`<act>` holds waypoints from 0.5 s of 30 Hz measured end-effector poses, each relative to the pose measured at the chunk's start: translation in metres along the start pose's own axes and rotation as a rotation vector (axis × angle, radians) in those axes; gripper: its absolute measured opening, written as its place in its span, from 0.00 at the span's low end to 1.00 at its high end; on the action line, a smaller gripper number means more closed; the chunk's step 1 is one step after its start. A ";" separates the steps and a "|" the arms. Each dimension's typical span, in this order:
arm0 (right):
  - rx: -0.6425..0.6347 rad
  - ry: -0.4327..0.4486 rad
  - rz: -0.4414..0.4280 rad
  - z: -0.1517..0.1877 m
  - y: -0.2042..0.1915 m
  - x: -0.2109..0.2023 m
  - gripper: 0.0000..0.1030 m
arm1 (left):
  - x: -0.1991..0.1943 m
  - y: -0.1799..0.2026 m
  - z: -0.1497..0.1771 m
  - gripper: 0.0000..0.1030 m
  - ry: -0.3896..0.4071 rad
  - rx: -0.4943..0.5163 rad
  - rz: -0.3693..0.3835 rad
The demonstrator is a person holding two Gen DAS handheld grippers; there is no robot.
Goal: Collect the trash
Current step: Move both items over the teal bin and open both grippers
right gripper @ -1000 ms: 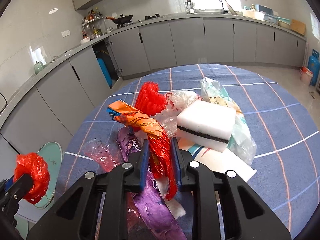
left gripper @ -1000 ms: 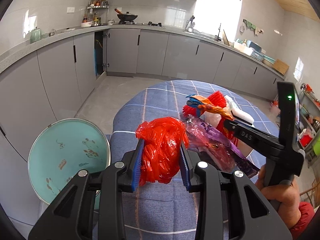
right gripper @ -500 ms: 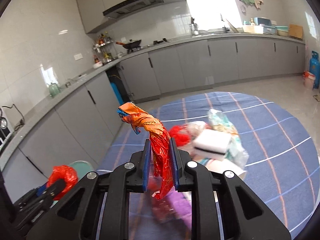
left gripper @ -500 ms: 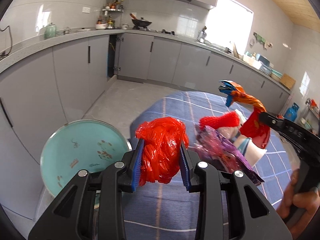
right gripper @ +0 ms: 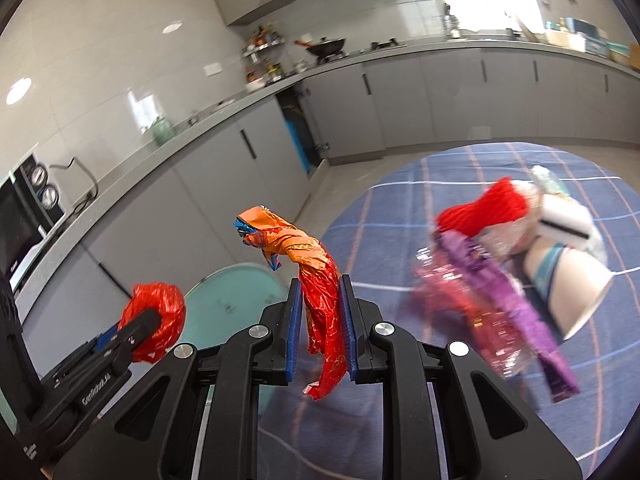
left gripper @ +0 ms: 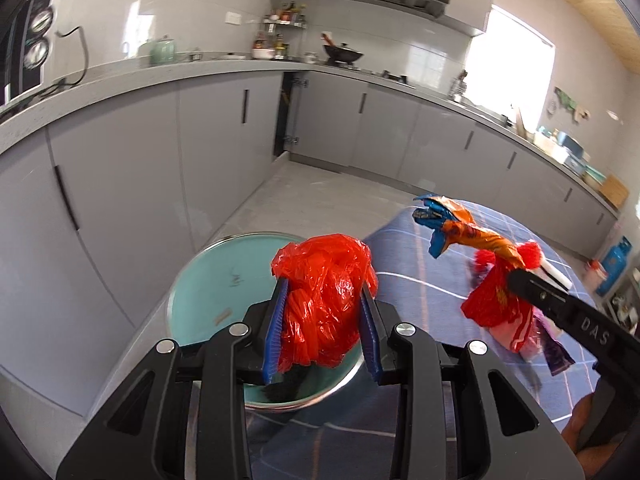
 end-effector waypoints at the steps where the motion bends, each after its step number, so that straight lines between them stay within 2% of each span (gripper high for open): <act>1: -0.005 -0.004 -0.005 0.004 -0.006 0.000 0.19 | 0.000 -0.005 0.001 0.32 -0.001 -0.007 -0.009; 15: -0.058 -0.086 -0.043 0.028 -0.057 0.034 0.19 | 0.018 -0.044 0.013 0.32 -0.054 -0.065 -0.067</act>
Point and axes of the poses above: each gripper's, at about its wrist camera, not at the fingertips, and x roughly the way its jaws point, y to its right, z to its underside, the point moved 4 cm from there along x, roughly the way its jaws point, and after that the axes turned 5 degrees about y, right-handed, at the moved point
